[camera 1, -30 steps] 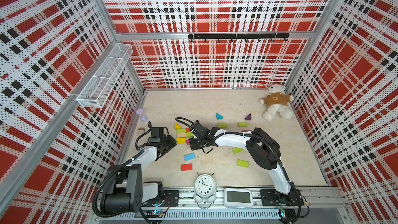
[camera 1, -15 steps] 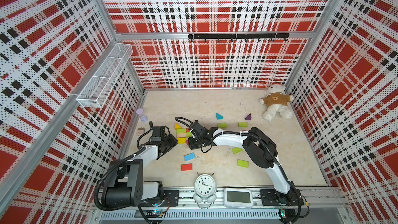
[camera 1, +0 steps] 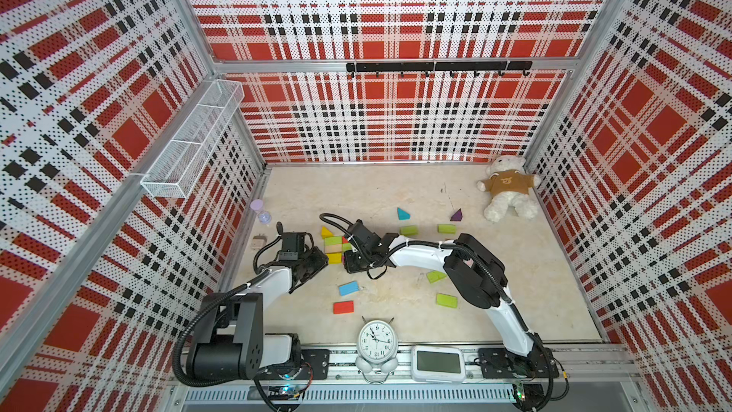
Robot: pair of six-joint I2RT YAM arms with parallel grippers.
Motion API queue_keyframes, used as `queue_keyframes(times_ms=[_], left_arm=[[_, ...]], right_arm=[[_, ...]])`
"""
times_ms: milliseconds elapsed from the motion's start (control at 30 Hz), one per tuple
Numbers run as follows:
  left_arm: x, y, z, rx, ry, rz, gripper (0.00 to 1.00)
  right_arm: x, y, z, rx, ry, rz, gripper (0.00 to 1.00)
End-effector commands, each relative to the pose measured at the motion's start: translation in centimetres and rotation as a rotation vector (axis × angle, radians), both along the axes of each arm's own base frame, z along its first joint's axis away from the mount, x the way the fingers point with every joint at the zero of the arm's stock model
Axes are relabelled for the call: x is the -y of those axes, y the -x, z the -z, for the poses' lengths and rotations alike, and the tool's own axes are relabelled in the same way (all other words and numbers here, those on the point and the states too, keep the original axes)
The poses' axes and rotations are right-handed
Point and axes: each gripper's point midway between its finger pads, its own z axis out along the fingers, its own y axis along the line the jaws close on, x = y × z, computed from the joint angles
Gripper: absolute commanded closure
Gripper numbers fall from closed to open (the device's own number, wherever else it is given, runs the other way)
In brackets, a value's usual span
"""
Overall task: Assemble a carrot with building blocks
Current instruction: Assemble the building block at the center of the board.
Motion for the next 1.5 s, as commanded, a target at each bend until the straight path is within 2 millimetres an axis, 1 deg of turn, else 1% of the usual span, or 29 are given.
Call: queue_keyframes(times_ms=[0,667,767,867,1033,1133,1200,1300,1400,1467], left_arm=[[0.5,-0.5,-0.5,0.023,0.013,0.008,0.63],[1.7,-0.6,-1.0,0.033,0.042,0.021,0.62],[2.1,-0.7,-1.1,0.038,0.05,0.024,0.62],[2.5,-0.8,-1.2,0.046,0.055,0.026,0.62],[2.7,-0.9,-1.7,0.052,0.072,0.018,0.62],[2.6,-0.4,-2.4,0.052,0.078,0.003,0.62],[2.3,0.0,-3.2,0.059,0.084,-0.011,0.61],[1.6,0.8,-4.9,0.081,0.064,-0.031,0.58],[0.3,1.7,-6.7,0.109,0.027,-0.057,0.51],[-0.8,2.4,-7.5,0.117,0.018,-0.086,0.43]], right_arm=[[-0.8,-0.9,0.0,0.029,-0.015,0.011,0.77],[-1.2,-1.3,-0.1,0.047,-0.014,0.005,0.75],[-1.0,-1.3,-0.8,0.057,-0.019,0.001,0.74],[-0.5,-0.9,-2.0,0.067,-0.03,-0.001,0.72],[0.5,0.5,-4.5,0.075,-0.045,-0.017,0.63],[1.4,1.6,-5.2,0.073,-0.021,-0.032,0.59],[2.0,2.4,-5.3,0.061,-0.005,-0.037,0.54],[2.8,3.7,-5.2,0.053,0.037,-0.047,0.44],[3.5,4.8,-4.5,0.067,0.115,-0.052,0.32],[4.1,5.4,-3.7,0.067,0.193,-0.057,0.27]])
